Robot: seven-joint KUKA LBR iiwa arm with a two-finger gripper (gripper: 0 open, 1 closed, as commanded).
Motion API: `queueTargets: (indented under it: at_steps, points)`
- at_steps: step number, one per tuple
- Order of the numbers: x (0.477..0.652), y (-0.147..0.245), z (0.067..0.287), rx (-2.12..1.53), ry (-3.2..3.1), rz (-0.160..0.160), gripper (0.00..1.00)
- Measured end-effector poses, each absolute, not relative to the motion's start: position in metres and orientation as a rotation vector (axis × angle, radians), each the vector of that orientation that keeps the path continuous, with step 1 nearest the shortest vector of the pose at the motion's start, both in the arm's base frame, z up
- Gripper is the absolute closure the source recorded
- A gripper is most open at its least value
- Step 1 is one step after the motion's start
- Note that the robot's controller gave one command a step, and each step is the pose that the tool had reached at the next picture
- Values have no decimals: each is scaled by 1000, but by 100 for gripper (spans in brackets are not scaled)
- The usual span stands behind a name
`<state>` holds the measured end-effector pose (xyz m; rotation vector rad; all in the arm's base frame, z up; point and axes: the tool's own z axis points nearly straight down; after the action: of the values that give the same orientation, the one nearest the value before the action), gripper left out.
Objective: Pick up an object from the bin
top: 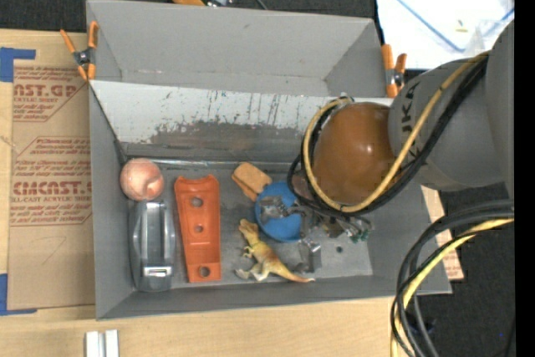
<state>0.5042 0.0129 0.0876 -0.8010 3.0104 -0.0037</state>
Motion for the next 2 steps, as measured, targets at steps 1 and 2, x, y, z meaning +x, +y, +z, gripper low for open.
queueTargets:
  at_steps: [1, 2]
  points:
    - [533, 28, 70, -674, 3020, -15, 100]
    - [533, 28, 70, -675, 3019, -15, 100]
